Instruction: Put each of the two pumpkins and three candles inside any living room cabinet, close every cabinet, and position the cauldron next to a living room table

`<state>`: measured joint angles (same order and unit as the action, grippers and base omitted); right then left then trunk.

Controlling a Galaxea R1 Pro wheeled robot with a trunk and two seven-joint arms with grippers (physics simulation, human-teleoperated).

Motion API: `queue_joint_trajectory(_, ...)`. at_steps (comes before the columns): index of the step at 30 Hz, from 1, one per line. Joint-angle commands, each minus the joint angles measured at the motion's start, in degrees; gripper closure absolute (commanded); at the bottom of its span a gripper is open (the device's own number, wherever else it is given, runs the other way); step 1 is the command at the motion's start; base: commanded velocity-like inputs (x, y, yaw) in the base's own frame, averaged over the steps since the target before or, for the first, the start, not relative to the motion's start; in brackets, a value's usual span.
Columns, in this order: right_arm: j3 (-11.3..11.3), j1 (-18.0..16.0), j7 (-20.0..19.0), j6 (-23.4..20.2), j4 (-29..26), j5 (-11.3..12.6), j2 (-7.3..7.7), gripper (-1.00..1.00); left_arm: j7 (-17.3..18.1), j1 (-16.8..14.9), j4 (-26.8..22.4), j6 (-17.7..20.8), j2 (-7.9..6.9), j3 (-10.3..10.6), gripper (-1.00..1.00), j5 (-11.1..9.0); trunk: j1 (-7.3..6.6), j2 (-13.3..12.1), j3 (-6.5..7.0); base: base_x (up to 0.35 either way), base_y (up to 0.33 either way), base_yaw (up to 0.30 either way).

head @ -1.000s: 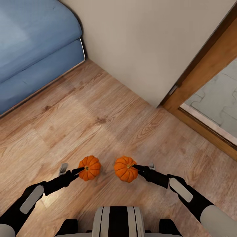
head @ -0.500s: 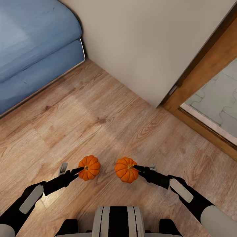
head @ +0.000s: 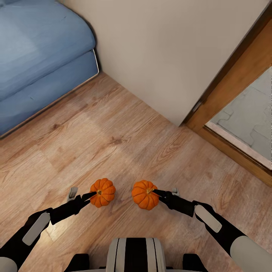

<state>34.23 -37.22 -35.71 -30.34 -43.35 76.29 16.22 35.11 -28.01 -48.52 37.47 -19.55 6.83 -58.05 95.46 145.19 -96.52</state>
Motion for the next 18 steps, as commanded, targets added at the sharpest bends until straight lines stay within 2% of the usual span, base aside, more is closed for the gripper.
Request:
queue_joint_trajectory(1, 0.22, -0.05, -0.02, -0.16, 0.02, 0.44, 0.05, 1.0, -0.05, -0.02, 0.01, 0.32, -0.05, 0.14, 1.0, -0.4, -0.03, 0.0, 0.2, 0.0, 0.0, 0.0)
queue_joint_trajectory(11, 0.34, -0.06, -0.1, -0.16, 0.02, 0.28, 0.0, 1.0, -0.01, -0.02, -0.46, 0.32, -0.13, 0.2, 1.0, -0.4, -0.06, -0.02, 0.42, 0.0, 0.0, 0.0)
queue_joint_trajectory(14, 0.49, -0.05, -0.38, -0.18, -0.03, 0.23, -0.03, 1.0, 1.6, -0.02, -0.5, 0.32, -0.15, 0.2, 1.0, -0.29, -0.06, -0.02, 0.42, 0.0, 0.0, 0.0)
queue_joint_trajectory(16, 0.59, -0.05, -1.62, -0.19, -0.04, 0.22, -0.12, 1.0, 3.16, -0.02, -0.33, 0.28, -0.15, 0.2, 1.0, -0.02, -0.06, -0.02, 0.42, 0.0, 0.0, 0.0)
queue_joint_trajectory(18, 0.76, -0.05, -4.87, -0.17, -0.06, 0.04, -0.08, 1.0, 4.14, -0.02, -0.16, 0.26, -0.14, 0.2, 1.0, 0.2, -0.06, -0.02, 0.42, 0.0, 0.0, 0.0)
